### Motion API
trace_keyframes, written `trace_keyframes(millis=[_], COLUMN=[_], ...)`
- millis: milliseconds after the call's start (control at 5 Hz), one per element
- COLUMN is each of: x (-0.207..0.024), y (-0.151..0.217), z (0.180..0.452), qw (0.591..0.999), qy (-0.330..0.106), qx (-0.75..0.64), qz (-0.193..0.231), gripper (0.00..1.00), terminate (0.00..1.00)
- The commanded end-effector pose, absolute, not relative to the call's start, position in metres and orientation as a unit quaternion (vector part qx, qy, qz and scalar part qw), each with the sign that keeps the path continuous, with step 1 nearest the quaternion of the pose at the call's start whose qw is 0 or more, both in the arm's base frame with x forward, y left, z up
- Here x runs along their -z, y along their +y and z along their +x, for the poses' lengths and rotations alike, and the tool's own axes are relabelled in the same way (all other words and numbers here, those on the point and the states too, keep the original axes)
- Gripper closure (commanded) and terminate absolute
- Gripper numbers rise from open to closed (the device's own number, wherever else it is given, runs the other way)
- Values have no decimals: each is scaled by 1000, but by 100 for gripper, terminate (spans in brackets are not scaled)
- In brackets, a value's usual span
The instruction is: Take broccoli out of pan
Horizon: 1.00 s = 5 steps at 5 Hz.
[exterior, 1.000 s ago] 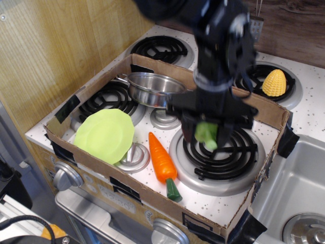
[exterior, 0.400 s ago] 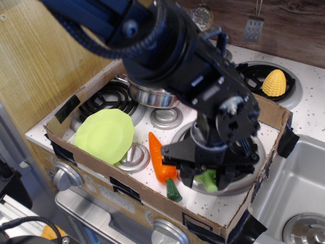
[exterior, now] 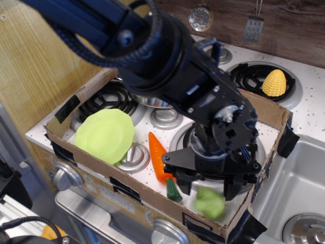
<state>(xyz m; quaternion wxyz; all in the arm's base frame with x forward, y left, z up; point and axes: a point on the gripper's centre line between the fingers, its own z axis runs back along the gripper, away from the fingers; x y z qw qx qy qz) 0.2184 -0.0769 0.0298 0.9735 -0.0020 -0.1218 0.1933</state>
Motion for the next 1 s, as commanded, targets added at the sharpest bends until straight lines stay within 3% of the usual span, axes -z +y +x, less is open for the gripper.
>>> trace_keyframes(millis=[0,200,600,800], x=[-94,-120,-129,-129], y=[-76,-71,-73,-73], z=[251,260,265,265], qw=[978,979,981,981], qy=[-111,-110,-129,-129], qx=[-175,-166,-140,-140], qz=[30,47,45,45], gripper=[0,0,0,0], terminate=[0,0,0,100])
